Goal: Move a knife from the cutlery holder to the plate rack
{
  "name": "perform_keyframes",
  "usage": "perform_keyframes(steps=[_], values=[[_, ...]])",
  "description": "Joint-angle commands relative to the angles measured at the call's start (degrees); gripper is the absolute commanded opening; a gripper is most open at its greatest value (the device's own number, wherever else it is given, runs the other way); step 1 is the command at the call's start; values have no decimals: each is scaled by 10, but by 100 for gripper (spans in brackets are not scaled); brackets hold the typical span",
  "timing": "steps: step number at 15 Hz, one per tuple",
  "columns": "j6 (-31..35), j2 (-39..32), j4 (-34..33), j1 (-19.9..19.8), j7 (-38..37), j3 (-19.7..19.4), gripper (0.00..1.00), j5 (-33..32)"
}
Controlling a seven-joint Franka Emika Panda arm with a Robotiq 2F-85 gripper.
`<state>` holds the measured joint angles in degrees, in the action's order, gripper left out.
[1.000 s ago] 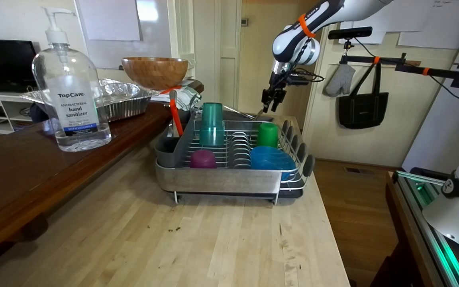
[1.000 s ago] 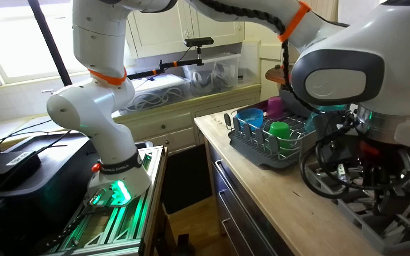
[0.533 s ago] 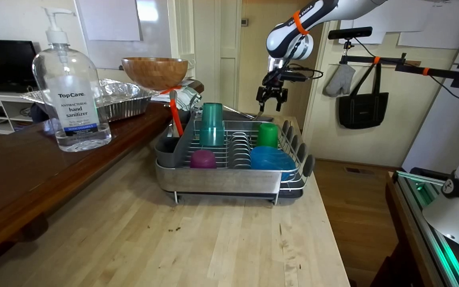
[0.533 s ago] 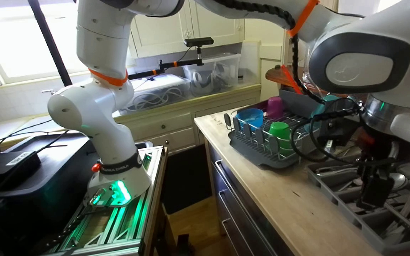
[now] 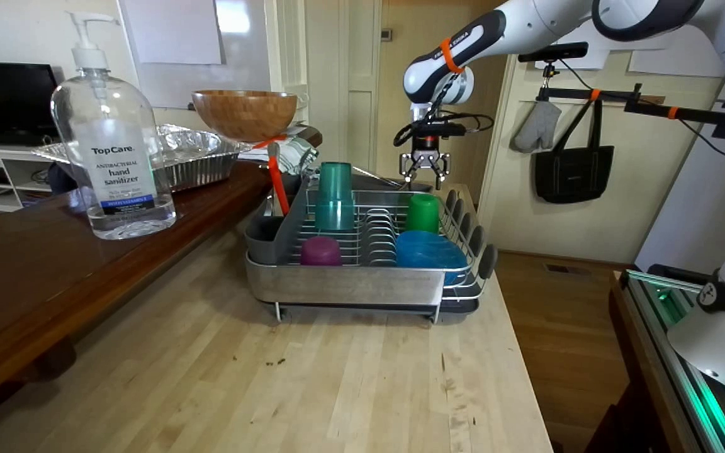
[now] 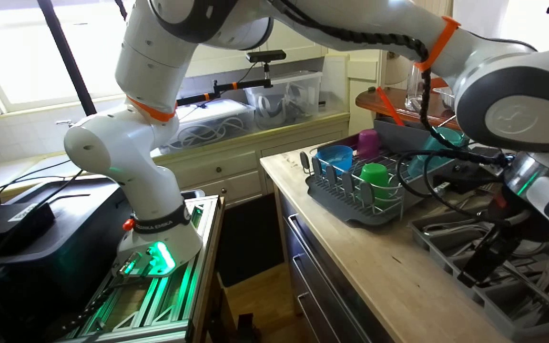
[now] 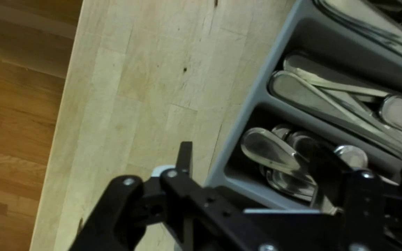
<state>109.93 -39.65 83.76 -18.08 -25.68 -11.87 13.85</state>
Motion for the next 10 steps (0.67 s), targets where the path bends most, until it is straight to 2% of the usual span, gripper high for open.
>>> perform_keyframes(steps=[1, 4, 7, 10], values=[[-87, -56, -89, -16, -76, -8, 87, 37], [-150, -69, -130, -36, -131, -6, 92, 76], [-175, -81, -168, -60, -193, -1, 92, 124], [-153, -94, -192, -72, -175, 5, 100, 128]])
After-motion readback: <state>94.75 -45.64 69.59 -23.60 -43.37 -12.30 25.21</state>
